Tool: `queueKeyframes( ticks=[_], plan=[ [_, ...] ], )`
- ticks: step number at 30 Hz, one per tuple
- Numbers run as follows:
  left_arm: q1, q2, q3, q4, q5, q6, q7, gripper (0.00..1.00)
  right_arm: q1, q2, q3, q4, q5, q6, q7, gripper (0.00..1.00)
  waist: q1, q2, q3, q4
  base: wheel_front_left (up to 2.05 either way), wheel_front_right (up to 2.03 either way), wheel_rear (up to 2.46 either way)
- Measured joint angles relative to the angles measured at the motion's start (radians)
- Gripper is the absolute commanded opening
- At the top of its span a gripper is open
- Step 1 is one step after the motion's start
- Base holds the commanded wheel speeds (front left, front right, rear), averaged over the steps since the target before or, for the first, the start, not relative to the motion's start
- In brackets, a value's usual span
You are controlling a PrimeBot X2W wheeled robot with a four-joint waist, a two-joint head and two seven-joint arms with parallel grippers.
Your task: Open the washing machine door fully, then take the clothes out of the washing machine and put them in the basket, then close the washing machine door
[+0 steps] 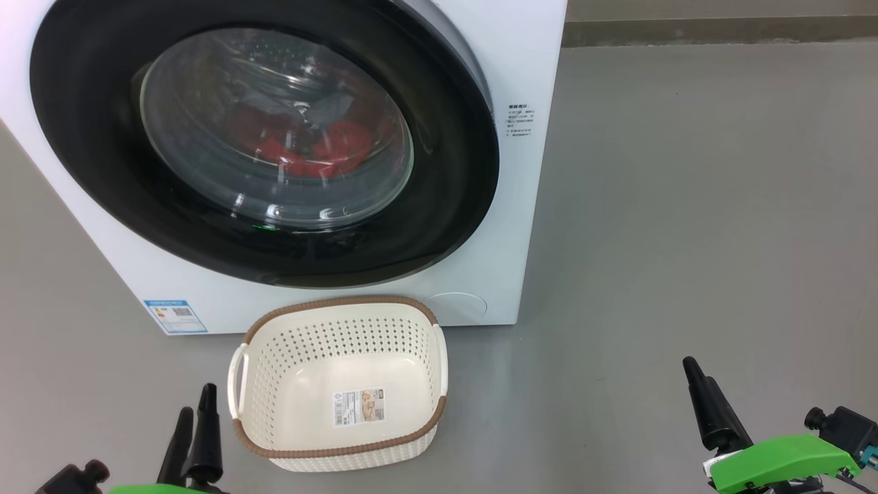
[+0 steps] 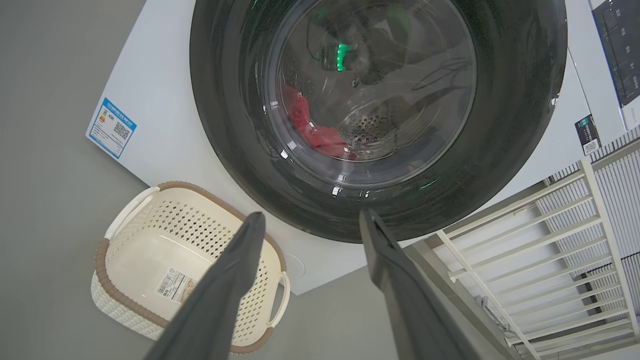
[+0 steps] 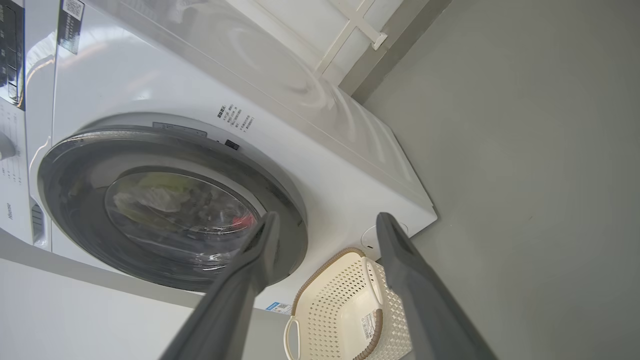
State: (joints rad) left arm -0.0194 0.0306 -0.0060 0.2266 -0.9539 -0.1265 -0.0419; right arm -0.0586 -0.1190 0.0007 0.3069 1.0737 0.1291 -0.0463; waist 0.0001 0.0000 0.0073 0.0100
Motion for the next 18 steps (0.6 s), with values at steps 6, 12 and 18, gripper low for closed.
queueKeyframes(
  ticks=[6, 12, 18],
  plan=[
    [0.016, 0.001, -0.009, -0.008, 0.069, 0.0, -0.014, 1.0, 0.001, -0.008, 0.014, -0.003, -0.06, 0.0, -0.017, 1.0, 0.0, 0.0, -0.002, 0.001, 0.0, 0.0, 0.0],
    [0.017, 0.001, -0.022, -0.016, 0.128, 0.0, -0.031, 1.0, 0.002, -0.016, 0.021, -0.006, -0.112, 0.0, -0.03, 1.0, 0.0, 0.0, -0.002, 0.002, 0.0, 0.0, 0.0],
    [0.017, 0.004, -0.031, -0.026, 0.199, 0.0, -0.049, 1.0, 0.008, -0.025, 0.033, -0.011, -0.173, 0.0, -0.046, 1.0, 0.0, 0.0, 0.001, 0.002, 0.0, 0.0, 0.0]
  ],
)
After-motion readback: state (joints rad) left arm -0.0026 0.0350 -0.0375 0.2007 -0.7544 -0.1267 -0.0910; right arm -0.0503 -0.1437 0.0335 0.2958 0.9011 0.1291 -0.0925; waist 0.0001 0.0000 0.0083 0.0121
